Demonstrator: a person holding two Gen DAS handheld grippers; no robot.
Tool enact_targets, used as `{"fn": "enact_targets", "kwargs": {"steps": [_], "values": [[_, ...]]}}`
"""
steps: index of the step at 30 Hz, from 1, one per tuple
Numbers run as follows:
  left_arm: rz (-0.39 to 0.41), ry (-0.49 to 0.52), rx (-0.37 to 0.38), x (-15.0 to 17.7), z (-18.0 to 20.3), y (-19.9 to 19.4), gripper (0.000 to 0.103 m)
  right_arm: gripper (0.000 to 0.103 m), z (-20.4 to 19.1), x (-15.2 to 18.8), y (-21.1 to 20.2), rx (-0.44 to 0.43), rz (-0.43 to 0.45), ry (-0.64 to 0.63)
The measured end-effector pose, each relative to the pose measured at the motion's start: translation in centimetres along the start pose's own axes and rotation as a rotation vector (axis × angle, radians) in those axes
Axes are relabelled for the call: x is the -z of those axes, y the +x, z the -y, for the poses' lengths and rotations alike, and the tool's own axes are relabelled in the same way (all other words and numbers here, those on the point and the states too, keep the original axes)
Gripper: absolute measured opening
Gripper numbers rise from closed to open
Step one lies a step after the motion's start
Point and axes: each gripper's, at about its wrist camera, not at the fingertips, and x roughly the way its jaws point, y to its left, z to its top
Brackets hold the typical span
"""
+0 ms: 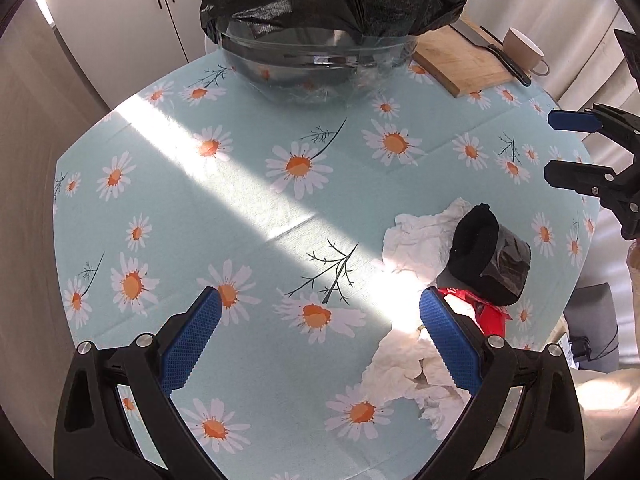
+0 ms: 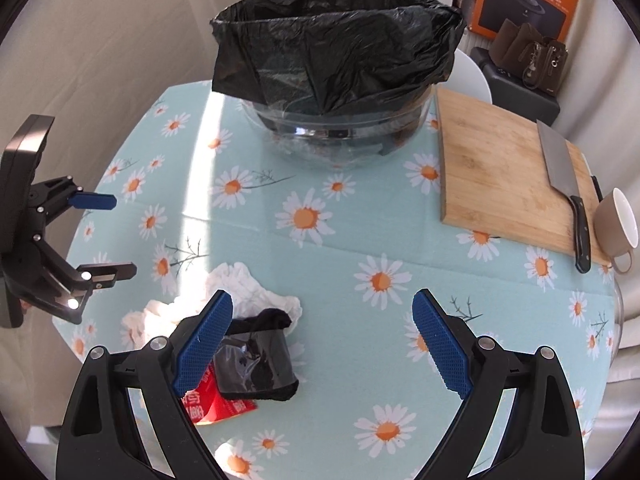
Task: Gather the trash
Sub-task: 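Move both tools back down to the tissues and black fabric item, then close the right tool on the black fabric item while the left tool closes on white tissue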
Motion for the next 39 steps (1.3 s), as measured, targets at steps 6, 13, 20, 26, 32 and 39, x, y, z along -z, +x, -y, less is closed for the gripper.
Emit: {"fn": "enact_targets", "kwargs": {"steps": [6, 13, 20, 26, 32, 39], "values": [[-0.035, 0.008, -0.006, 1.2, 0.6, 0.9, 0.097, 0.087, -1.6, 2.1, 3.3, -0.05, -0.083, -0.022], [-0.065, 0.008, -0.007, 2.6, 0.7, 0.9, 0.097, 0.073, -2.3, 4.1, 7.2, -0.158, -0.236, 0.034], [-0.076, 0.026, 0.007, 2.6, 1.3, 0.6, 0.097, 0.049, -2.9, 4.6, 6.9, -0.244, -0.249, 0.055], [-0.097, 0.079, 0.028, 1.1, 2.6, 1.9, 0.097, 0.049, -0.5, 5.2, 5.0, -0.199, -0.205, 0.108], [-0.13, 0.165, 0.071, -0.8, 5.0, 4.5, 0.097, 0.049, 3.3, 6.8, 2.6, -0.125, -0.165, 0.195], [-0.206, 0.258, 0.126, -2.3, 7.6, 8.4, 0.08, 0.049, 6.3, 9.3, 0.9, -0.057, -0.15, 0.272]]}}
